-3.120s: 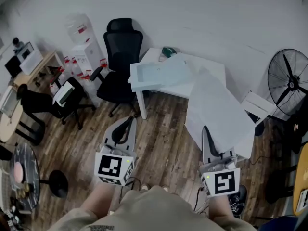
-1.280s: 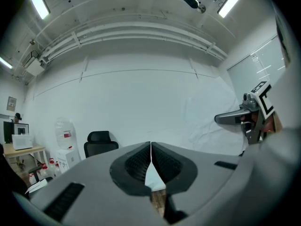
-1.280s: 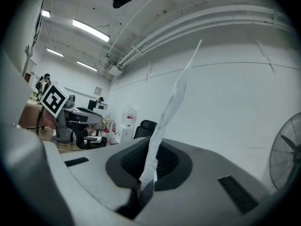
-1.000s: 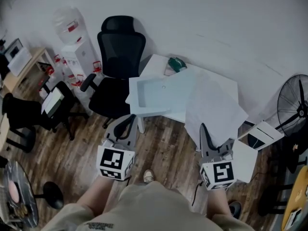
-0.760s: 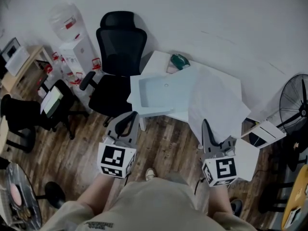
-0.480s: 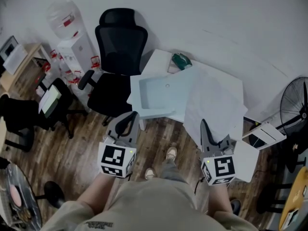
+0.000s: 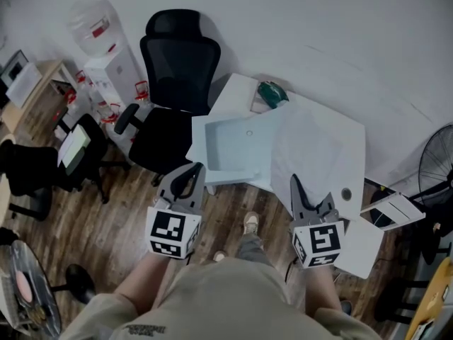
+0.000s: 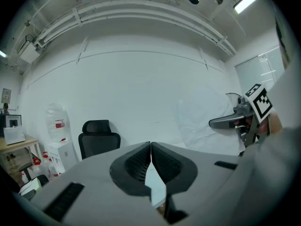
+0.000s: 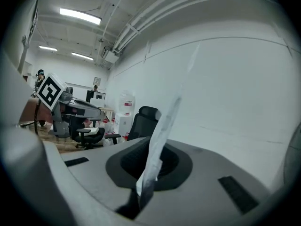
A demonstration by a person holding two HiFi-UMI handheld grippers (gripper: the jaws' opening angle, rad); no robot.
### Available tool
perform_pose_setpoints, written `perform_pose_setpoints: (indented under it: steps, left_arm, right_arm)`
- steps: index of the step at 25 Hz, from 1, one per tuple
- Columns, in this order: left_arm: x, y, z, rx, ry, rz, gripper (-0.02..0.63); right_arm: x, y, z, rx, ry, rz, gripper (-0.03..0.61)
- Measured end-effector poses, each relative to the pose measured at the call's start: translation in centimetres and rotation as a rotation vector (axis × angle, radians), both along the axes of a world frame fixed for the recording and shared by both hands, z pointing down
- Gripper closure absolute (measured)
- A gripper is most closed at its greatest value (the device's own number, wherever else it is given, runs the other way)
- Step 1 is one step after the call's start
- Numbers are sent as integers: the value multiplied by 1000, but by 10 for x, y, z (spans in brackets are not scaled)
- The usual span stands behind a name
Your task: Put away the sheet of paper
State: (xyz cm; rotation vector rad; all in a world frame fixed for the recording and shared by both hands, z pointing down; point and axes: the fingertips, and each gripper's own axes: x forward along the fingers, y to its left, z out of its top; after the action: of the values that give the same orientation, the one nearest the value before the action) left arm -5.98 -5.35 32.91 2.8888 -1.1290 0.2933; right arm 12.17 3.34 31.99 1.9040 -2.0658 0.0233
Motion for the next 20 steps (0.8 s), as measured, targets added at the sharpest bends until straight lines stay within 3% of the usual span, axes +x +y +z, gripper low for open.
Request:
perform_pose_setpoints:
  steps: [5,20]
  left_arm:
    - [13,-28,12,-27,-17,-46,591]
    - [67,-134,73,-118,-167,-219,591]
  right_arm:
    - [18,-36,19,-45,-33,-44,554]
    - [79,-173,98,-230,-91,-225,554]
